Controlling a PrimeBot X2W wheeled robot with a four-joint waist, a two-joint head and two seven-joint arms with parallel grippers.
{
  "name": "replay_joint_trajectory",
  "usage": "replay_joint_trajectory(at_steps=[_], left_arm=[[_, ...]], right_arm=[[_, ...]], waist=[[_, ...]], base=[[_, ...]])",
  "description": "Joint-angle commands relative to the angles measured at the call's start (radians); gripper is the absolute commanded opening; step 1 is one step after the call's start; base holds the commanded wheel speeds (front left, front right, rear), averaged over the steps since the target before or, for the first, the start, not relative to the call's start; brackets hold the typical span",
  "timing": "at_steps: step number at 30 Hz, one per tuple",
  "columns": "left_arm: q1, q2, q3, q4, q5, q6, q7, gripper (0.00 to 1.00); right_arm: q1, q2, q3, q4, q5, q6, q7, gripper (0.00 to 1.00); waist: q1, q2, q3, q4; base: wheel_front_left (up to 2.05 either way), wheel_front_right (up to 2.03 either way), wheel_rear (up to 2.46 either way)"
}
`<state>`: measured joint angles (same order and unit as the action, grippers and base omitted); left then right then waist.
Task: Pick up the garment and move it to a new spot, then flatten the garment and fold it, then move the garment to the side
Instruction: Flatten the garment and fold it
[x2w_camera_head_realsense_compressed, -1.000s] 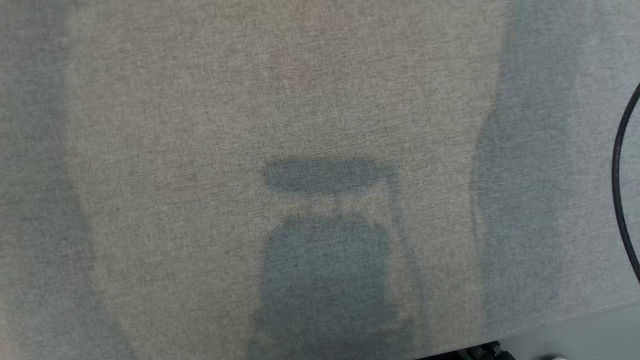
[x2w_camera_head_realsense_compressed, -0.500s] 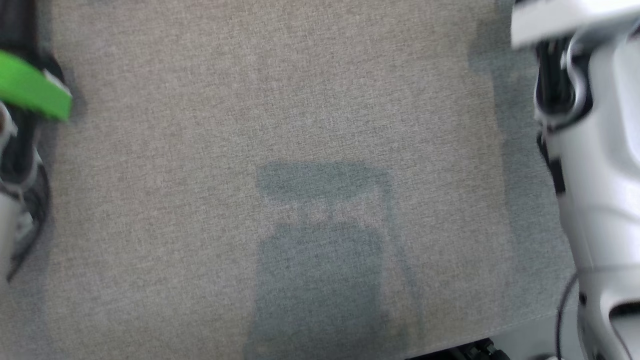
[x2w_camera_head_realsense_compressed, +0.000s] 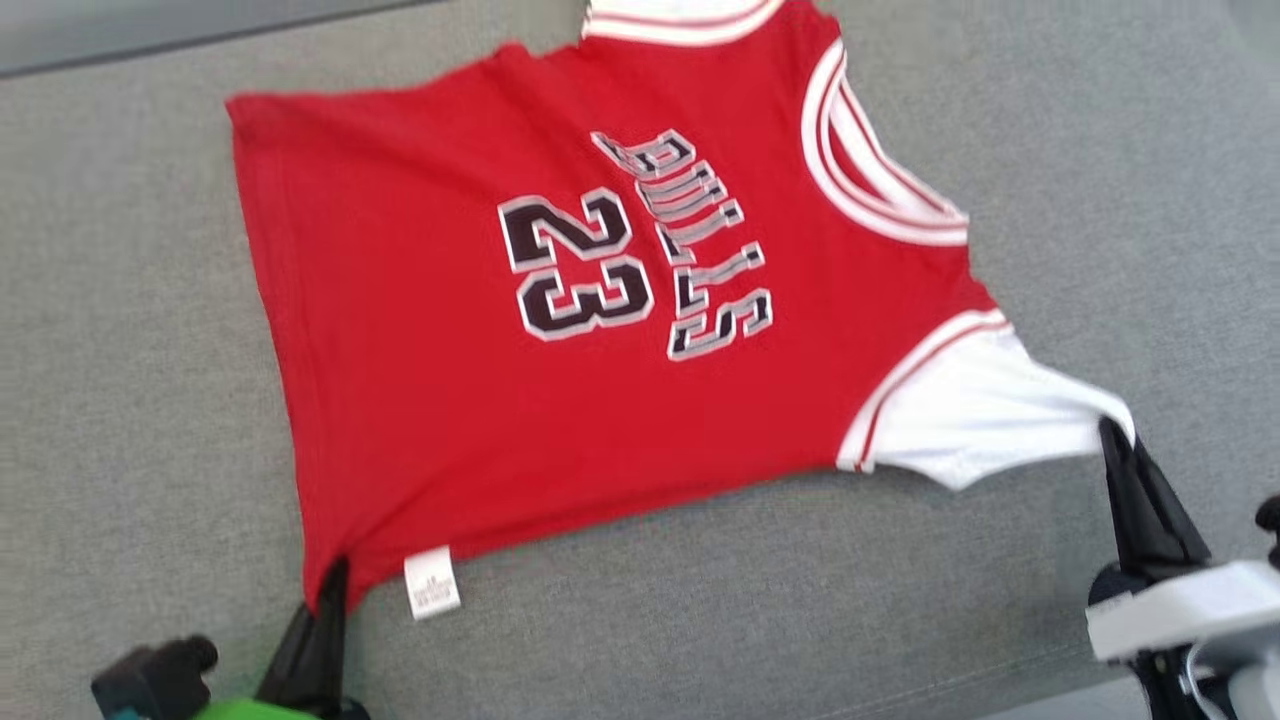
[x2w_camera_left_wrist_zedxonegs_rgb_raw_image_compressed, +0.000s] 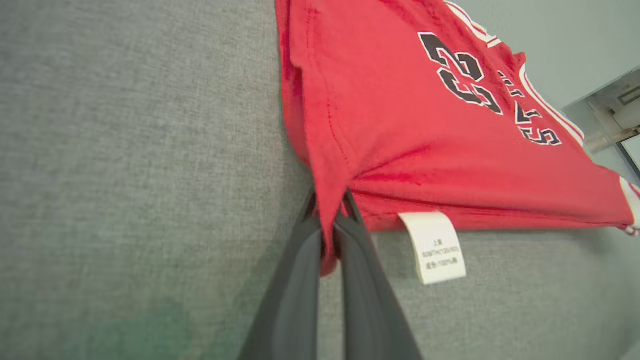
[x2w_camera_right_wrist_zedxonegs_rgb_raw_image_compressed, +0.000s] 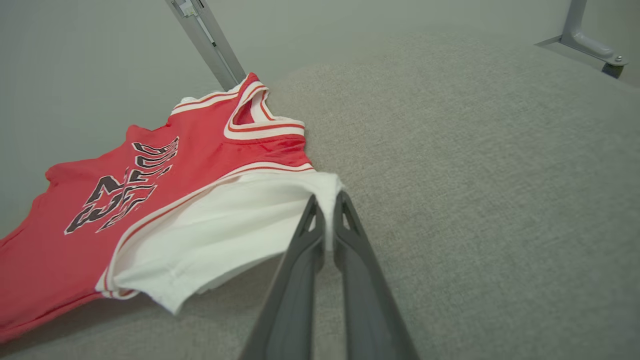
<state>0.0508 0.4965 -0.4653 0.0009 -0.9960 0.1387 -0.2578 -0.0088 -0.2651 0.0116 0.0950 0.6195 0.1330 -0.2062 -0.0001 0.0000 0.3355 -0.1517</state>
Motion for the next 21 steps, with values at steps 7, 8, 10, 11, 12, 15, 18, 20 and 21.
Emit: replay_joint_trajectory(at_steps=[7,8,10,11,12,15,18,20,21], left_arm=[[0.202,0.010,-0.008,-0.257,-0.019,0.110,0.023,0.00],[0.190,0.026,-0.006,-0.272,-0.007,0.114,0.034,0.00],[0.146,0.039,0.002,-0.305,-0.014,0.122,0.068,0.00],[0.121,0.055,0.008,-0.312,-0.013,0.123,0.088,0.00],[0.098,0.066,0.014,-0.313,-0.016,0.126,0.111,0.00],[0.019,0.094,0.022,-0.302,-0.007,0.137,0.170,0.00],[-0.060,0.088,0.026,-0.279,-0.038,0.136,0.231,0.00],[-0.115,0.079,0.019,-0.244,-0.049,0.136,0.272,0.00],[-0.145,0.073,0.015,-0.224,-0.047,0.136,0.286,0.00]], right_arm=[[0.199,0.045,-0.091,-0.165,0.012,-0.003,0.057,0.00],[0.187,0.044,-0.091,-0.170,0.000,-0.003,0.072,0.00],[0.132,0.049,-0.085,-0.180,-0.014,-0.003,0.100,0.00],[0.098,0.048,-0.076,-0.178,-0.025,-0.003,0.115,0.00],[0.066,0.047,-0.067,-0.170,-0.035,-0.003,0.129,0.00],[-0.045,0.041,-0.037,-0.133,-0.070,-0.003,0.166,0.00],[-0.153,0.039,-0.010,-0.080,-0.089,-0.003,0.206,0.00],[-0.214,0.028,0.010,-0.033,-0.112,-0.003,0.228,0.00],[-0.242,0.021,0.020,-0.010,-0.125,-0.003,0.235,0.00]], waist=[[0.0001,0.0000,-0.129,0.025],[0.0001,0.0000,-0.117,0.024],[0.0001,0.0000,-0.087,0.023],[0.0001,0.0000,-0.074,0.022],[0.0001,0.0000,-0.064,0.023],[0.0001,0.0000,-0.044,0.024],[0.0001,0.0000,-0.027,0.037],[0.0001,0.0000,-0.017,0.049],[0.0001,0.0000,-0.014,0.056]], base=[[0.00,0.00,0.00],[0.00,0.00,0.00],[0.00,0.00,0.00],[0.00,0.00,0.00],[0.00,0.00,0.00],[0.00,0.00,0.00],[0.00,0.00,0.00],[0.00,0.00,0.00],[0.00,0.00,0.00]])
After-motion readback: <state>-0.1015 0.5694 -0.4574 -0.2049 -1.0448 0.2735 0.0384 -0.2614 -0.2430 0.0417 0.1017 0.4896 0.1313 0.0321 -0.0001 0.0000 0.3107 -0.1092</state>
